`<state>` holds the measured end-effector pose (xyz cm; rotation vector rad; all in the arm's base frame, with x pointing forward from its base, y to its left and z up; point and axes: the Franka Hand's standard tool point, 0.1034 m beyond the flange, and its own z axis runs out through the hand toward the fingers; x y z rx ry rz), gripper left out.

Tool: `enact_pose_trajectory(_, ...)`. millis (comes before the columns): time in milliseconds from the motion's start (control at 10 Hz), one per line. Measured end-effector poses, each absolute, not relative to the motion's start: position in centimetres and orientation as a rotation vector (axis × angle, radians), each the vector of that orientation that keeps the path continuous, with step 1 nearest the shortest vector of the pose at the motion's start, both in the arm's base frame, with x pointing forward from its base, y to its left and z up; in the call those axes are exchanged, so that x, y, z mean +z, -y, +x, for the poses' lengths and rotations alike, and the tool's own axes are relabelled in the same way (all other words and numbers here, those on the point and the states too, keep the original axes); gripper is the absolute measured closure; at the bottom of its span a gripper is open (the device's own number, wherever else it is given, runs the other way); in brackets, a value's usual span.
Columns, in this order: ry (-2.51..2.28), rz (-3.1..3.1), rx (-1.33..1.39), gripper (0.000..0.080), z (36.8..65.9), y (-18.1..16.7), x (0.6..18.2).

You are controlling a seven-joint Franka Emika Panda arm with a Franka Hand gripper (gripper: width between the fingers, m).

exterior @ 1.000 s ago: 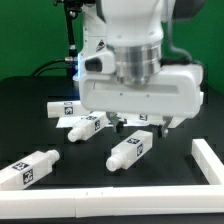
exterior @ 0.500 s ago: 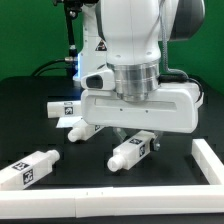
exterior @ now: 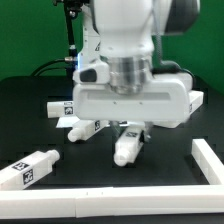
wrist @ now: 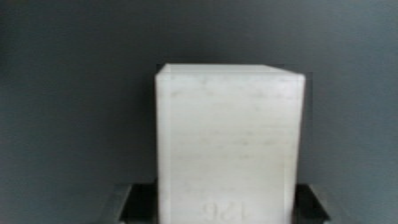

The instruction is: Assemble desk

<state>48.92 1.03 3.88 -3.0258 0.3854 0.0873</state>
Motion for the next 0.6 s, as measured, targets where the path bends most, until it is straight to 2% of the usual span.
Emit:
enact_pose_trajectory(100,-0.314,-3.028,0.063,0.0516,48.2,1.5,6.1)
enact_pose_trajectory(200,-0.318,-3.028,0.046,0.0516,47.8,2.7,7.0)
enact_pose_trajectory(600,-0.314,-3.027,0.055,0.0515,47.8,2.5,6.8)
